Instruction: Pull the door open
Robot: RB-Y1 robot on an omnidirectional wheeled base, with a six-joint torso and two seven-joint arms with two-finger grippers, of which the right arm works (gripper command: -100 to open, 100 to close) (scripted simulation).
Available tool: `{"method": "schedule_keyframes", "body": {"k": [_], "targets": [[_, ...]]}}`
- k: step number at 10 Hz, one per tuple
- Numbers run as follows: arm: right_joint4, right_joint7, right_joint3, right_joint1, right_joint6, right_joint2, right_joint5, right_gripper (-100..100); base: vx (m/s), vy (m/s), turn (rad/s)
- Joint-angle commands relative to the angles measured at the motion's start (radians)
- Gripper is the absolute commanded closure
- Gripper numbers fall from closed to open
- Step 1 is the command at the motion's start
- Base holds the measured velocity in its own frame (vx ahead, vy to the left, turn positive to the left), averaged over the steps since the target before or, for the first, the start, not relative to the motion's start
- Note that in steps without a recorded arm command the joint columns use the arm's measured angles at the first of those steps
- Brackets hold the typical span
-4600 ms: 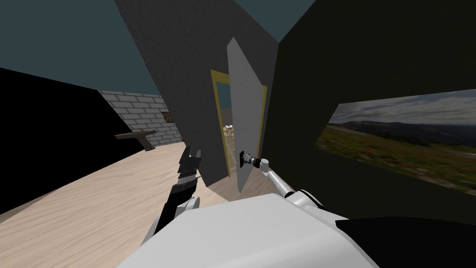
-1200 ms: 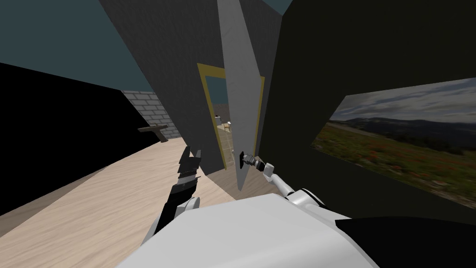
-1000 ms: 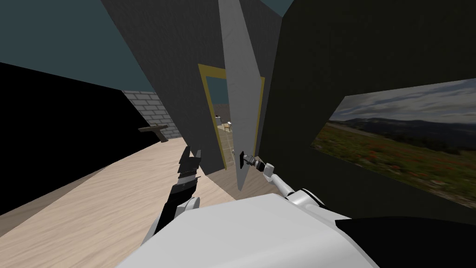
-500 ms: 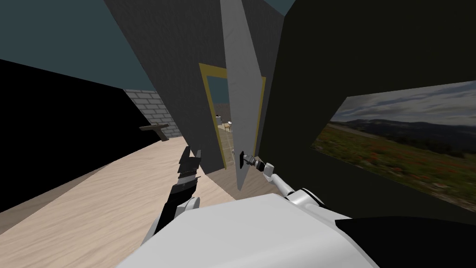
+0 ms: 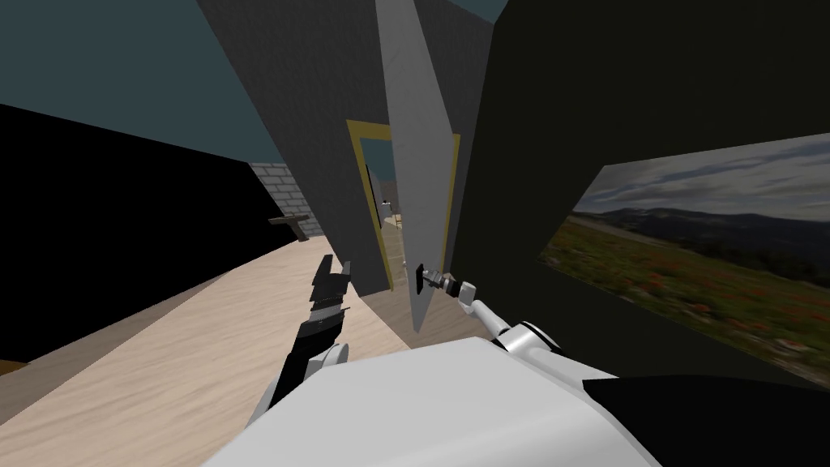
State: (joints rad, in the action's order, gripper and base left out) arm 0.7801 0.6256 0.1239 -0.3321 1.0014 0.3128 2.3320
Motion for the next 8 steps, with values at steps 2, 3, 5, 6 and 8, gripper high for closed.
{"method": "schedule_keyframes", "body": {"k": [2, 3, 5, 6, 8], "targets": [[-0.034, -0.027, 0.027, -0.029, 0.033, 0.007, -0.005, 100, -0.083, -0.229, 0.162], [-0.042, -0.035, 0.035, -0.036, 0.041, 0.01, -0.006, 100, -0.076, -0.227, 0.157], [-0.058, -0.052, 0.05, -0.053, 0.057, 0.015, -0.01, 100, -0.083, -0.204, 0.129], [-0.063, -0.057, 0.055, -0.057, 0.061, 0.017, -0.011, 100, -0.056, -0.191, 0.118], [-0.067, -0.057, 0.056, -0.061, 0.06, 0.017, -0.011, 100, -0.034, -0.132, 0.058]]}}
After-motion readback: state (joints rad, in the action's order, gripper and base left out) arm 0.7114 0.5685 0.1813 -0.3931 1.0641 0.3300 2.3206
